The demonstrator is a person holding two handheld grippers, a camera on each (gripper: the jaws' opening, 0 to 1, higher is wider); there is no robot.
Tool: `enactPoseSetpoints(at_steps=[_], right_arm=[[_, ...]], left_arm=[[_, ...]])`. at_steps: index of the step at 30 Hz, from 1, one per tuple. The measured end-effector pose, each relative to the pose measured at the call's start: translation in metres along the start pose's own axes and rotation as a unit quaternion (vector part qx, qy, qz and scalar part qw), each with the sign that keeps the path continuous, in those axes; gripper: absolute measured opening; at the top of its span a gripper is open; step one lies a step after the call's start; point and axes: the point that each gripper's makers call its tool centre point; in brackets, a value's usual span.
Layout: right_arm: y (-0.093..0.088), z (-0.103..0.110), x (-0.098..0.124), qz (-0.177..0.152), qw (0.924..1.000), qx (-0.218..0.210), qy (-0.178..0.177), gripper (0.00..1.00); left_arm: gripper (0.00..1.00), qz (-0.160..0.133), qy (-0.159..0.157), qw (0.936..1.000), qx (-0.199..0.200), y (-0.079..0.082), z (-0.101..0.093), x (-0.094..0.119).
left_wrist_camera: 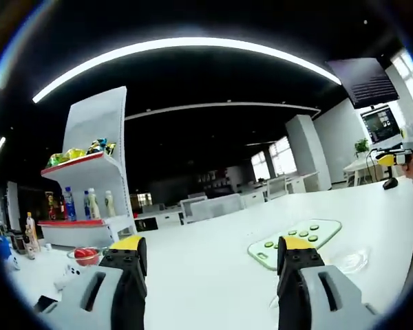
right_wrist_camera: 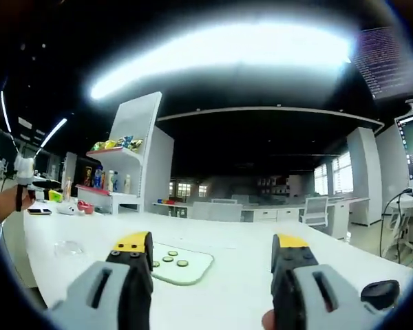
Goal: Open the petri dish lid, add cucumber slices into the petri dish, and close the lid
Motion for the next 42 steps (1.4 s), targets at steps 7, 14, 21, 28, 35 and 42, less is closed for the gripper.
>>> enactPoseSetpoints(at_steps=[7, 14, 21, 28, 35, 42], right_arm=[[-0.009, -0.018, 0.018, 0.014, 0.9997, -0.001, -0.02, 0.69], [-0.028, -0.039, 0.035, 0.035, 0.9984, -0.021, -0.039, 0.7], [-0.023, -0.05, 0.04, 0.038, 0.9979, -0.016, -0.051, 0.7], [-0.008, -0.055, 0.034, 0.031, 0.9986, -0.009, -0.043, 0.7], [0.012, -0.054, 0.016, 0.041, 0.9989, -0.001, 0.023, 0.71], [0.033, -0.035, -0.017, 0.061, 0.991, 0.033, 0.115, 0.71]], left_arm=[[0.78, 0.006, 0.037, 0.9993, 0.007, -0.007, 0.023, 0.013], [0.79, 0.012, 0.054, 0.9983, 0.015, -0.011, 0.035, 0.024], [0.79, 0.018, 0.046, 0.9986, 0.018, -0.015, 0.03, 0.028], [0.79, 0.028, 0.016, 0.9993, 0.02, -0.02, 0.014, 0.029], [0.79, 0.033, -0.03, 0.998, 0.045, -0.024, -0.002, 0.034], [0.78, 0.053, -0.058, 0.9965, 0.028, -0.031, -0.01, 0.04]])
Point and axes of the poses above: the point that each gripper's makers call its tool centre point, and the gripper's own axes: x roughly backward along the fingers, z roughly to its left, y roughly out of its top, and after that the axes turned 10 degrees about x, right-handed
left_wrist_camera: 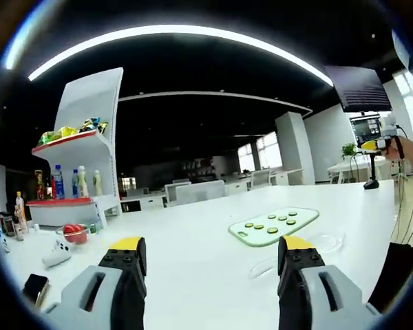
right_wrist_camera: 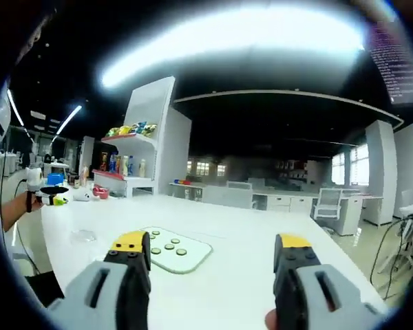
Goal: Open the petri dish lid, add cucumber slices into the petri dish, and close the lid
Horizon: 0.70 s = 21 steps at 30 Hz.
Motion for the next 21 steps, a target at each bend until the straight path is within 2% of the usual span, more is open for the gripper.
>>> enactPoseSetpoints(at_steps=[6, 7, 11, 12, 14, 21], right_arm=[[0.008, 0.021, -0.033, 0.022, 0.997, 0.008, 0.074, 0.71], [0.009, 0.028, -0.042, 0.031, 0.9949, 0.012, 0.096, 0.71], [0.008, 0.048, -0.068, 0.065, 0.9867, 0.033, 0.145, 0.71], [0.01, 0.05, -0.072, 0.066, 0.9863, 0.036, 0.147, 0.71], [0.009, 0.061, -0.084, 0.082, 0.9797, 0.053, 0.175, 0.7], [0.004, 0.08, -0.118, 0.123, 0.9647, 0.083, 0.218, 0.69]], left_arm=[[0.78, 0.015, -0.018, 0.9995, -0.021, -0.005, -0.008, 0.002], [0.78, 0.017, -0.022, 0.9994, -0.02, -0.005, -0.009, 0.003], [0.78, 0.019, -0.028, 0.9993, -0.016, -0.006, -0.013, 0.005], [0.78, 0.019, -0.03, 0.9993, -0.016, -0.006, -0.014, 0.006], [0.78, 0.021, -0.034, 0.9991, -0.016, -0.007, -0.017, 0.007], [0.78, 0.021, -0.048, 0.9984, -0.019, -0.006, -0.026, 0.008]])
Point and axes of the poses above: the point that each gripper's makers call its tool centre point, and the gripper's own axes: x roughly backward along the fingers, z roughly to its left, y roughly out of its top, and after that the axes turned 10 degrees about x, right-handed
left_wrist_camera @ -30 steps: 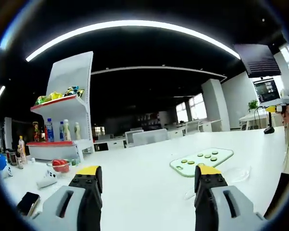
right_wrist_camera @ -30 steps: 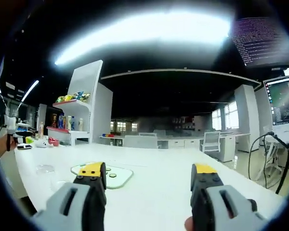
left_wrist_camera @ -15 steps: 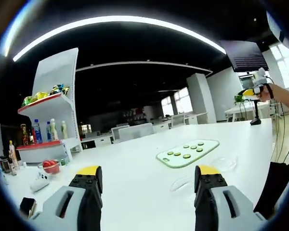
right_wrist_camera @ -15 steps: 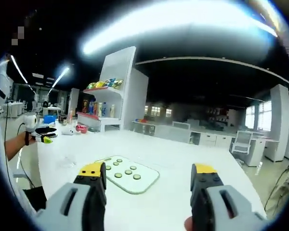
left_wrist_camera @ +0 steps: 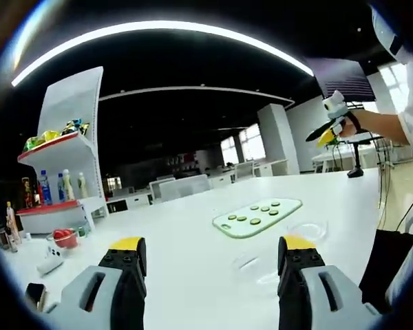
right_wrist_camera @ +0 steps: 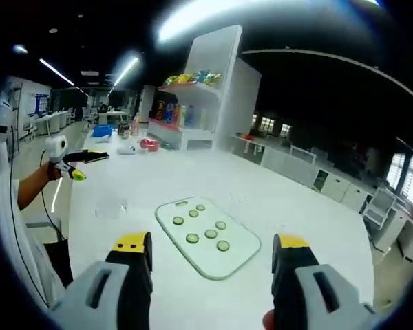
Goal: Open the petri dish lid, add cucumber slices into the petri dish, and close the lid
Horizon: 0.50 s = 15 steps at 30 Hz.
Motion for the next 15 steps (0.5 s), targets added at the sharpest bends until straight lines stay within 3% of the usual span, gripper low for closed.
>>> enactPoseSetpoints(at_steps=[7, 15], right_arm=[[0.003, 0.003, -0.035, 0.042, 0.998, 0.032, 0.036, 0.69], [-0.008, 0.006, -0.067, 0.086, 0.9933, 0.047, 0.062, 0.66]], left_arm=[[0.79, 0.002, -0.013, 0.9999, -0.004, 0.001, -0.012, -0.003], [0.79, 0.003, -0.027, 0.9996, -0.008, 0.001, -0.02, -0.005]])
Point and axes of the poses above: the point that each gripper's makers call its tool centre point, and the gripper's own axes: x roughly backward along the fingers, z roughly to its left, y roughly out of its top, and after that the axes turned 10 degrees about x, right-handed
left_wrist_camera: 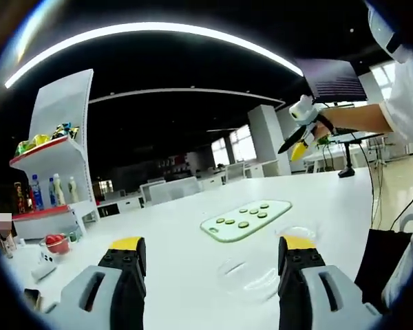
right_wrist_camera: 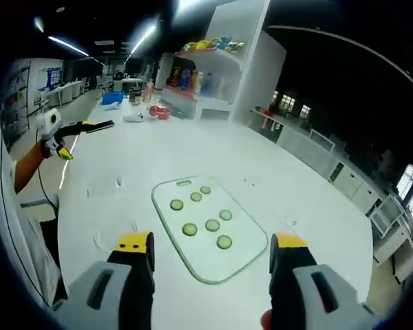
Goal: Open the petri dish lid, add cucumber slices into the petri dish, and close the lid
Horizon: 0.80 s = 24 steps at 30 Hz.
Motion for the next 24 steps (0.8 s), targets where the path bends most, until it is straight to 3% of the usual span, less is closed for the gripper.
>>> enactPoseSetpoints(at_steps=[15, 24], right_arm=[[-0.031, -0.016, -0.063, 0.056, 0.9981, -0.021, 0.019, 0.63], [-0.057, -0.017, -0.093, 0.09, 0.9949, -0.031, 0.032, 0.58]], left_arm=[[0.79, -0.005, -0.004, 1.0, 0.005, 0.003, -0.007, -0.005], [0.79, 0.011, -0.011, 0.9998, 0.01, -0.01, -0.011, -0.007]])
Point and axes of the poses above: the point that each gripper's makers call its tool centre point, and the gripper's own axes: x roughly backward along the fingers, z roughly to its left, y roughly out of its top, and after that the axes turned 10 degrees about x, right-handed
